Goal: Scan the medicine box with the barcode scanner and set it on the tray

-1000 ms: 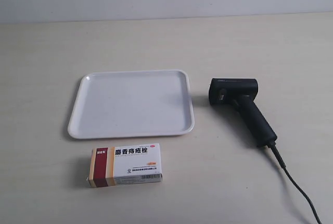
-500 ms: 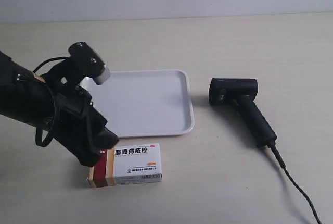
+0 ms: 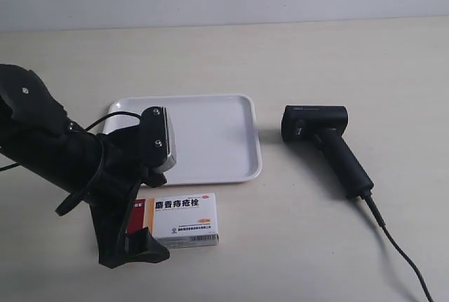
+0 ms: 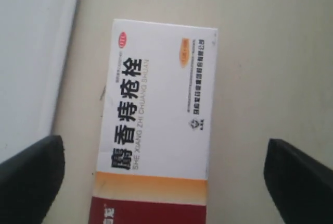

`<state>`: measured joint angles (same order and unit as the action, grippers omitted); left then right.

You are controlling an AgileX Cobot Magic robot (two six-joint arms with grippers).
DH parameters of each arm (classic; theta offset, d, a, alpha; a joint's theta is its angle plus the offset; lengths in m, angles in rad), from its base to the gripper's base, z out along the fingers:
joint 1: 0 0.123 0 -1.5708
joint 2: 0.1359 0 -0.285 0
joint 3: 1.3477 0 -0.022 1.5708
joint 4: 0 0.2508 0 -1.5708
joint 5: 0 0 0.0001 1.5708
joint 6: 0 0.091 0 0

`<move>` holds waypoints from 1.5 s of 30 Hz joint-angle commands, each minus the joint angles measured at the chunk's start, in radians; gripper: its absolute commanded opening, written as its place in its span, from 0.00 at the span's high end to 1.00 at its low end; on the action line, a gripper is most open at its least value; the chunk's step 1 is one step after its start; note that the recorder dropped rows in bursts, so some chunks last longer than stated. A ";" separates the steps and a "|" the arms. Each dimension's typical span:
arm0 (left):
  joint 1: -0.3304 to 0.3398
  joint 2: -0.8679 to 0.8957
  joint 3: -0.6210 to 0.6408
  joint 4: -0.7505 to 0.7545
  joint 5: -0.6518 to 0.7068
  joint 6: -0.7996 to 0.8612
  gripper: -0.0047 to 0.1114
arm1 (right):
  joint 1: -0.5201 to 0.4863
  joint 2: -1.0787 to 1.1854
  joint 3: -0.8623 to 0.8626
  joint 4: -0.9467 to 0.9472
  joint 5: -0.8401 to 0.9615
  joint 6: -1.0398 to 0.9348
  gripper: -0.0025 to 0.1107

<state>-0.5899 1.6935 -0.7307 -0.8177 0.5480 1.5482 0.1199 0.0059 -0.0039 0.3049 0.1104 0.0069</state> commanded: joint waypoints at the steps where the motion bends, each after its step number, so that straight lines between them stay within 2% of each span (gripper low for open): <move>1: -0.005 0.051 -0.005 -0.047 -0.033 0.070 0.08 | -0.004 -0.006 0.004 0.001 0.000 -0.007 0.97; 4: -0.005 0.087 -0.005 -0.047 -0.069 0.074 0.13 | -0.004 -0.006 0.004 0.001 0.000 -0.007 0.97; 6: -0.005 0.104 -0.005 -0.052 -0.084 0.088 0.23 | -0.004 -0.006 0.004 0.001 0.000 -0.007 0.97; 9: -0.005 0.117 -0.005 -0.061 -0.088 0.105 0.42 | -0.004 -0.006 0.004 0.001 0.000 -0.007 0.97; 15: -0.005 0.059 -0.005 -0.055 -0.085 0.115 0.91 | -0.004 -0.006 0.004 0.021 0.000 -0.007 0.97; 16: -0.005 0.030 -0.008 -0.052 -0.085 0.125 0.96 | -0.004 -0.006 0.004 0.040 0.005 -0.007 0.97; 20: 0.006 -0.090 -0.056 0.001 -0.091 0.127 0.96 | -0.004 0.020 0.004 0.069 -0.001 -0.007 0.97; 24: 0.045 -0.144 -0.113 0.143 -0.091 0.146 0.96 | -0.004 0.166 -0.030 0.088 -0.012 -0.014 0.97; 27: 0.100 -0.126 -0.126 0.187 -0.089 0.146 0.96 | -0.004 0.340 -0.056 0.113 -0.011 -0.073 0.97; 33: 0.178 -0.053 -0.132 0.177 -0.093 0.163 0.96 | -0.004 0.740 -0.119 0.338 -0.025 -0.296 0.96; 37: 0.190 -0.008 -0.132 0.152 -0.134 0.196 0.96 | 0.011 0.991 -0.201 0.513 0.006 -0.513 0.82; 40: 0.192 0.023 -0.132 0.121 -0.160 0.232 0.96 | 0.090 1.145 -0.294 0.584 -0.002 -0.621 0.64; 41: 0.192 0.030 -0.132 0.113 -0.170 0.246 0.96 | 0.133 1.199 -0.327 0.584 -0.004 -0.639 0.56; 45: 0.192 0.037 -0.134 0.096 -0.196 0.254 0.96 | 0.246 1.342 -0.443 0.577 -0.018 -0.704 0.34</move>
<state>-0.4005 1.7285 -0.8567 -0.6977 0.3745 1.7925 0.3093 1.2679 -0.3826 0.8770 0.1103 -0.6309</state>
